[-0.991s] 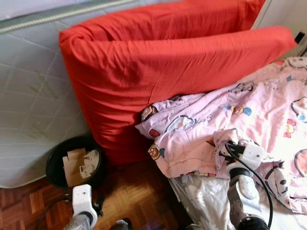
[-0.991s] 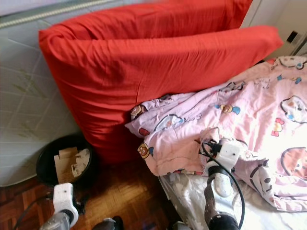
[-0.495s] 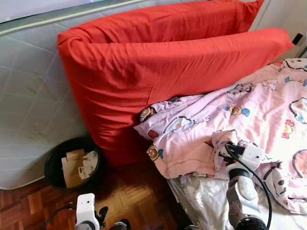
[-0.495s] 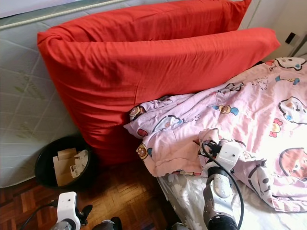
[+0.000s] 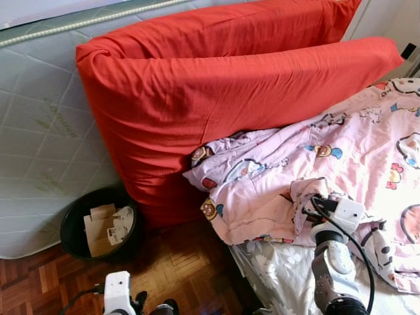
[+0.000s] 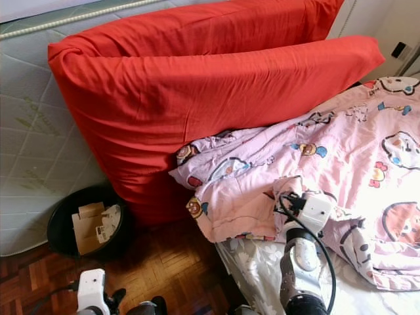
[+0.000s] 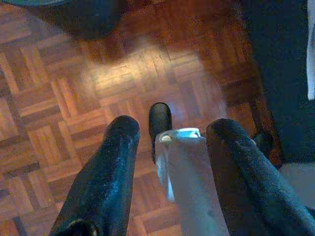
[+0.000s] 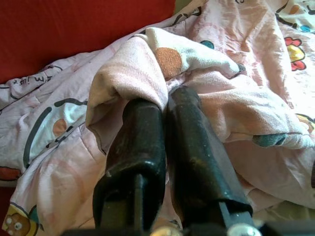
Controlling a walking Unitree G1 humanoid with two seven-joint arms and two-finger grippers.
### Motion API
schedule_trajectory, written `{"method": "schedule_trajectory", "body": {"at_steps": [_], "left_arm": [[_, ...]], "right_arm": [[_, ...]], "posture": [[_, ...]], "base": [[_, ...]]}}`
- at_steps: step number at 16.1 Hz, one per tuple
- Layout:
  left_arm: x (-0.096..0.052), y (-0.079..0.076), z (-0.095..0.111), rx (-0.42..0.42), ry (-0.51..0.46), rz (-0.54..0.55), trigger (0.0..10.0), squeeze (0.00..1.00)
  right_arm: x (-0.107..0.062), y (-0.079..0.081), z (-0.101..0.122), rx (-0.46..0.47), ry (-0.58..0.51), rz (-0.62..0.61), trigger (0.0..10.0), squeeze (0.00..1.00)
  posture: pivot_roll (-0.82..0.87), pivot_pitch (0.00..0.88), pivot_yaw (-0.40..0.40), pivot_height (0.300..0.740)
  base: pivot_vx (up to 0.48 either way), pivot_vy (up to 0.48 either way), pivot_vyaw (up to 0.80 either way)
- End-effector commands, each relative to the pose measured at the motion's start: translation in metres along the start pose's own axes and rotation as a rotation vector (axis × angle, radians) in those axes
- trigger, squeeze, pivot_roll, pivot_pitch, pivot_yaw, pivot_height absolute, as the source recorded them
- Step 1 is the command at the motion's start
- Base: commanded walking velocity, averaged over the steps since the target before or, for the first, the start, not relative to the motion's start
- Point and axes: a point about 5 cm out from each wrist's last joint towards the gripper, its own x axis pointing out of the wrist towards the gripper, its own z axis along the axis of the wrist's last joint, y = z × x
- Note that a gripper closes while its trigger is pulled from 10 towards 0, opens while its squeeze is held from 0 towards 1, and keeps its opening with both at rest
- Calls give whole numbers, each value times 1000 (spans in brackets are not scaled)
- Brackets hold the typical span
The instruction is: Clean up the room
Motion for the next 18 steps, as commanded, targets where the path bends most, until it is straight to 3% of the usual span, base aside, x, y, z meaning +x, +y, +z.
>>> {"method": "schedule_trajectory", "body": {"at_steps": [1, 8, 13, 18], "left_arm": [[-4, 1, -15, 5, 53, 10, 10000, 0], [-3, -1, -14, 5, 54, 8, 10000, 0], [-7, 11, -19, 5, 65, 18, 10000, 0], [-7, 4, -22, 10, 66, 7, 10000, 0]], "right_arm": [[-1, -6, 1, -11, -7, -21, 10000, 0], [-1, -21, 9, -27, -60, -148, 10000, 0], [-3, -18, 3, -37, -43, -144, 10000, 0], [-4, -16, 2, -34, -42, -137, 10000, 0]], "posture": [[9, 209, -2, 740], [7, 187, 9, 740], [12, 174, 10, 740], [16, 179, 6, 740]], "base": [[0, 0, 0], [0, 0, 0], [-48, 0, 0], [-240, 0, 0]]}}
